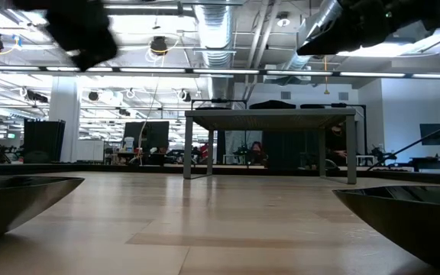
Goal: Pick & Place Mini shaped plates
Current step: Stack the black leaf-shaped plate on the other black leaf-shaped plates on the shelf
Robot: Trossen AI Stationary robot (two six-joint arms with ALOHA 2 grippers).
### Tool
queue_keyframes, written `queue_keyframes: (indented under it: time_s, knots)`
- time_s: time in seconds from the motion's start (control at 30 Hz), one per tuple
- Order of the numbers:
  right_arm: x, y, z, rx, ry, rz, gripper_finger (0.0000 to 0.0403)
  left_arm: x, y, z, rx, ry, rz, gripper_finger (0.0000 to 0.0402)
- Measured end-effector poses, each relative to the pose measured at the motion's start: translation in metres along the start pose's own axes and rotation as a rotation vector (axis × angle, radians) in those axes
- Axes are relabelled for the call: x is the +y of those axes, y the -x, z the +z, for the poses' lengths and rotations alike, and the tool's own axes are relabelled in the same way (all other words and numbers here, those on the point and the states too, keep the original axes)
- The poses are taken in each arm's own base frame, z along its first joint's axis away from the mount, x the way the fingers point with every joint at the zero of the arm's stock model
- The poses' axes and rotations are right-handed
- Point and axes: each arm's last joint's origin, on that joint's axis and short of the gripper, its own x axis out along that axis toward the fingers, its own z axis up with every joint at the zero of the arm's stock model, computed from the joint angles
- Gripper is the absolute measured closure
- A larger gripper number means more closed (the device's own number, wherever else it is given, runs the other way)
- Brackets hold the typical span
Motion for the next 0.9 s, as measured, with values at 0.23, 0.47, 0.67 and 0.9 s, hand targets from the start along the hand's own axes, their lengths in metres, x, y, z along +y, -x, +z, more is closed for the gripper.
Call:
queue_keyframes:
  time_s: [0.23,0.47,0.67,0.9]
  knots:
    - [0.0,0.0,0.001,-0.006,-0.048,-0.001,0.0337,-0.023,-0.02,-0.044,0.138,0.011,0.035,0.0244]
    - [0.0,0.0,0.0,0.001,-0.078,0.001,0.0337,-0.016,-0.049,-0.065,0.266,0.11,0.067,0.0243]
    - [0.0,0.0,0.0,0.002,-0.079,0.001,0.0337,-0.014,-0.059,-0.073,0.285,0.081,0.092,0.0258]
    - [0.0,0.0,0.0,0.002,-0.073,-0.001,0.0337,-0.012,-0.053,-0.063,0.242,0.051,0.089,0.0388]
